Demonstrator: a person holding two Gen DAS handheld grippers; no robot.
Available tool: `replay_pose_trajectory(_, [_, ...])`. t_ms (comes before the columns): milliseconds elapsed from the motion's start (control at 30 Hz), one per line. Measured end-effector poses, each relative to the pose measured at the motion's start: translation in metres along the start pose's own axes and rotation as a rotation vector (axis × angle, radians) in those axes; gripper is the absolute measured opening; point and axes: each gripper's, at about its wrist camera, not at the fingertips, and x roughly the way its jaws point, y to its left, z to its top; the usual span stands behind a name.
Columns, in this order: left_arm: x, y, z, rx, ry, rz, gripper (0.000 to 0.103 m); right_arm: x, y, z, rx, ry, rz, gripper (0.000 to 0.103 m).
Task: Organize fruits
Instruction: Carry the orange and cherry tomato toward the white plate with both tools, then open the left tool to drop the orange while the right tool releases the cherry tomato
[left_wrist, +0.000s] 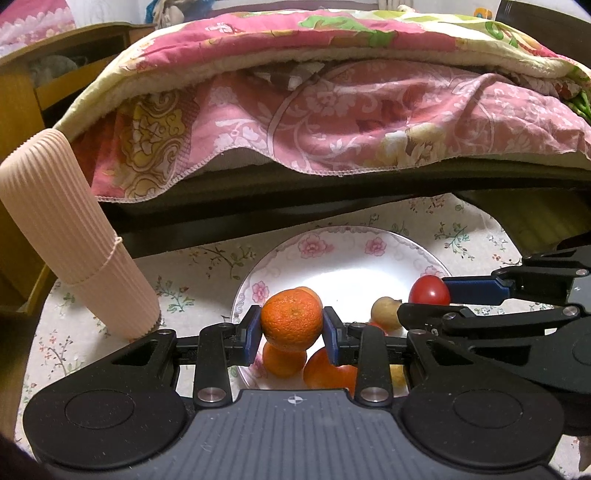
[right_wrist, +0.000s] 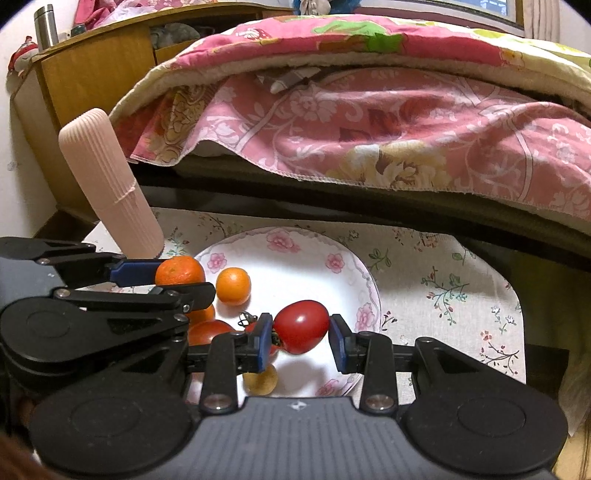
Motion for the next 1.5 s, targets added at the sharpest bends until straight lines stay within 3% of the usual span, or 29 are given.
replay_pose_trajectory(1133, [0.024,0.003,-0.003,-0.035,0.013,-0.031,0.042,0.024,-0.005,0.003,-0.002,0.002,-0.019,0.035])
replay_pose_trajectory(1500, [0.027,0.007,-0.002,-0.041,0.018,-0.037,0.052,0.024,-0.007,0.002,0.003,0.006,-0.023,0.035])
